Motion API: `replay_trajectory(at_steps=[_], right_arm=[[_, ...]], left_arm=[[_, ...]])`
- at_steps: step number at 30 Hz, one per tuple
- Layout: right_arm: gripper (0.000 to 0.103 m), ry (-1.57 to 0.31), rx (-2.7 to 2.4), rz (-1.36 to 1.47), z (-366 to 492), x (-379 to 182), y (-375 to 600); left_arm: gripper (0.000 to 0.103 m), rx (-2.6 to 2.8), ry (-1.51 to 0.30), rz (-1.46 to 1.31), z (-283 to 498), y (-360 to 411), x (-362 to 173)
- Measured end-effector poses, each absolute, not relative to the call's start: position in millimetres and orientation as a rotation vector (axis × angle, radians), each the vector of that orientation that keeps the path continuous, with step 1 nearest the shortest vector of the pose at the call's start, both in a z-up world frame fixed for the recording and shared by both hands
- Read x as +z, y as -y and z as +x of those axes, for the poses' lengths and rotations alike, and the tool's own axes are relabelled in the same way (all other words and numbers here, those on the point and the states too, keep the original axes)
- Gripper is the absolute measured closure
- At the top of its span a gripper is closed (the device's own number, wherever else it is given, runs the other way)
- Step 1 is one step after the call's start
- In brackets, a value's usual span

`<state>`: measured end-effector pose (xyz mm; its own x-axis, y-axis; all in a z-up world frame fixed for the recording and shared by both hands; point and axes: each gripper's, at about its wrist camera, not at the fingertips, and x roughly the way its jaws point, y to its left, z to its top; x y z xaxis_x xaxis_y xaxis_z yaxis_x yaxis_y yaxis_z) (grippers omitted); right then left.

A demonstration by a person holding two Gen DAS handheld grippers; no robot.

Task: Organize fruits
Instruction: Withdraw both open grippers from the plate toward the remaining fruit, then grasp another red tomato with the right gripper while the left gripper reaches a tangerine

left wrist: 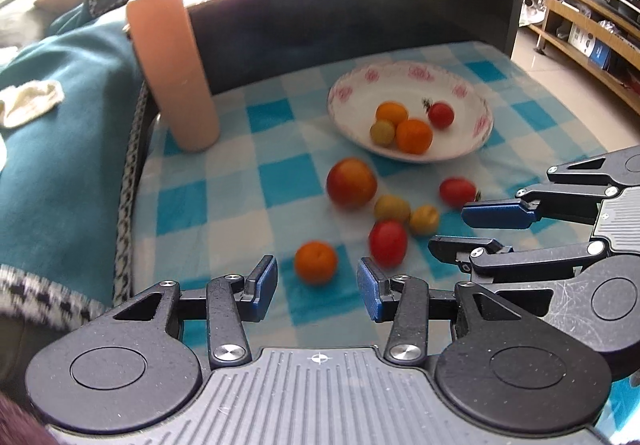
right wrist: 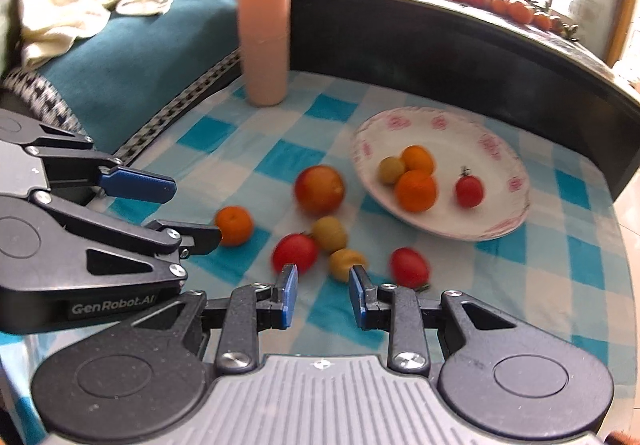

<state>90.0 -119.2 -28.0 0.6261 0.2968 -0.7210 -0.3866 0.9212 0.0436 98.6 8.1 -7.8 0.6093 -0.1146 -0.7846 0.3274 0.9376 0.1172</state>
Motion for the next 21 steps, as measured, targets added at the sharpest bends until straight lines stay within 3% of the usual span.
replay_trajectory(at_steps=[21], right_arm=[[0.059,-0.834,0.483,-0.059,105.5,-42.7,101.9]], left_arm=[[0.041,-0.312,-0.924,0.248,91.9,-35.8,-22.8]])
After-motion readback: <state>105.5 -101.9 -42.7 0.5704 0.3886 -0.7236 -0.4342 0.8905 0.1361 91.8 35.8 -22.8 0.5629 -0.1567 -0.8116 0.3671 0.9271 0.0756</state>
